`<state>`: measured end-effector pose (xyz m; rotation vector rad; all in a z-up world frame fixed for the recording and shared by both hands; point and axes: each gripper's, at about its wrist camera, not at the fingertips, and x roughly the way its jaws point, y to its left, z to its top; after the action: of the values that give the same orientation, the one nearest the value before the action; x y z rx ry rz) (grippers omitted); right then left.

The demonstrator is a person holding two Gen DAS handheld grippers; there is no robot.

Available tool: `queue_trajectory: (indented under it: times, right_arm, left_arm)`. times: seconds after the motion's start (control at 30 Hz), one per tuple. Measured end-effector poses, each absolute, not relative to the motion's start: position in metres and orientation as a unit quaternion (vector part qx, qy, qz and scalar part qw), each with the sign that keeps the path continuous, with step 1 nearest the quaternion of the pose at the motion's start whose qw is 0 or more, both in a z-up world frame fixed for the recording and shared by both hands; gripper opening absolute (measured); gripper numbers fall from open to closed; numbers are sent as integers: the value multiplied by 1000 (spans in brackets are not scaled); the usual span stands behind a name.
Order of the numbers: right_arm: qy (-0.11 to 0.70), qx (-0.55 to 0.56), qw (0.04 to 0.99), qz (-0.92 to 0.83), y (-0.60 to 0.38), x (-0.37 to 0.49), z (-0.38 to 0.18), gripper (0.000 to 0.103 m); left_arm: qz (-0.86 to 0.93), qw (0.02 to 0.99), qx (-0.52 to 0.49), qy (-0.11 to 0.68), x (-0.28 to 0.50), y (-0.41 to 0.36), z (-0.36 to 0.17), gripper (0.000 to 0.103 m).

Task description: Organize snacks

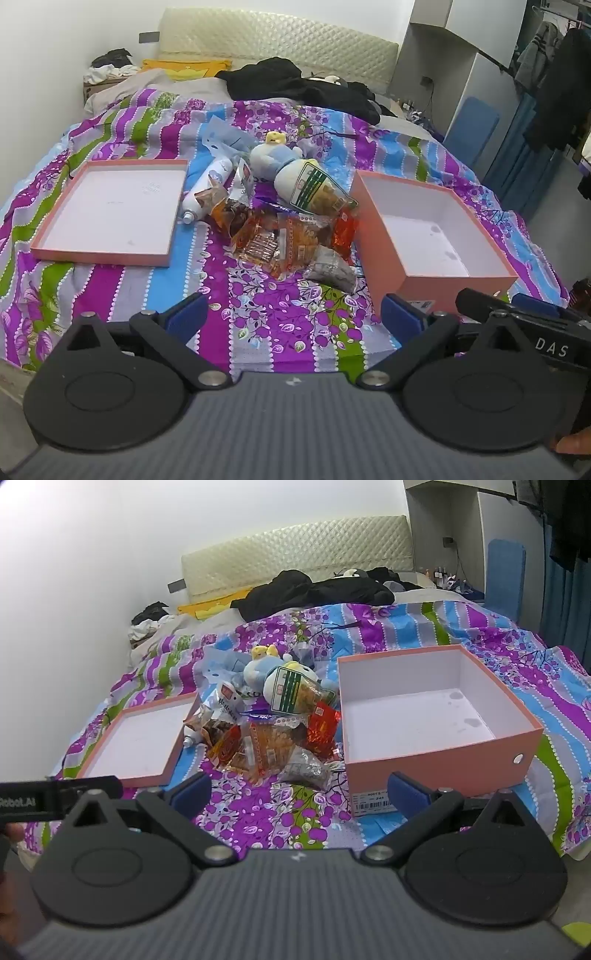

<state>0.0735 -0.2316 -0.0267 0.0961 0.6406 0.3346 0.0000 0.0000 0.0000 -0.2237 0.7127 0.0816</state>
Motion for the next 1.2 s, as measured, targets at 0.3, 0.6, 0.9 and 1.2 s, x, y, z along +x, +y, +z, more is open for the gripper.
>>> queue_trajectory:
  times: [0.3, 0.6, 0.9, 1.2]
  right_arm:
    - [310, 44, 937, 158, -231, 71, -25, 103]
    - [303, 46, 938, 160, -233, 72, -25, 103]
    - [297, 52, 941, 150, -235, 70, -24, 103]
    - [294, 48, 942, 152, -233, 67, -23, 103]
  left_arm:
    - [33, 931, -109, 346, 1, 0, -2, 101]
    - [28, 934, -105, 341, 5, -1, 2, 101]
    - [33, 934, -110, 339, 8, 1, 8, 101]
    - [31, 934, -109, 337, 7, 6, 8, 101]
